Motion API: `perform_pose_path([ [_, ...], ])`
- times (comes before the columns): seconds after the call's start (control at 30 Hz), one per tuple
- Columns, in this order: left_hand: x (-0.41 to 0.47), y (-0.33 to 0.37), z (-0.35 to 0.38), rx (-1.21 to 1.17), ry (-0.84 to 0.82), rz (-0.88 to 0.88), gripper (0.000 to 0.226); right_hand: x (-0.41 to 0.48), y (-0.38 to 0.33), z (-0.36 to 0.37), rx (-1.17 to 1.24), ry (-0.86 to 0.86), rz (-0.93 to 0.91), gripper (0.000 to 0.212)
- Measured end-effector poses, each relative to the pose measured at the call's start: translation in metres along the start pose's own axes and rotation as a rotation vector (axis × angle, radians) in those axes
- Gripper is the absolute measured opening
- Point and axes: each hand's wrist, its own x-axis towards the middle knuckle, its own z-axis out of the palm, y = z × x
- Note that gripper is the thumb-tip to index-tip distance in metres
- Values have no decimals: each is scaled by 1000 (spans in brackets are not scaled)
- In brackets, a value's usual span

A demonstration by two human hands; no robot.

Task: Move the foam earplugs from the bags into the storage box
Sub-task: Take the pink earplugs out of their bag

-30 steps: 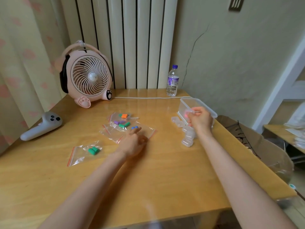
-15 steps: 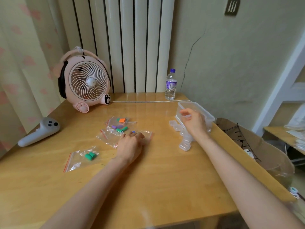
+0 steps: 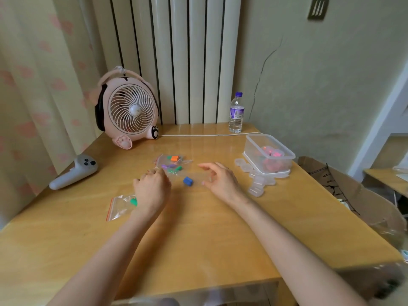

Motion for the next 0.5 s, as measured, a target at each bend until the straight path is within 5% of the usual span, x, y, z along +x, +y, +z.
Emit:
perform_pose_path([
  [0.13, -7, 24, -33, -325, -8, 101, 18, -7, -11, -8, -10, -51, -158, 73],
  [0.3, -23, 53, -53, -870, -293, 245, 20, -24, -15, -42, 264, 149, -54, 33],
  [0.5, -52, 99, -51, -1037, -320, 323, 12, -72, -11, -97, 420, 112, 100, 33],
])
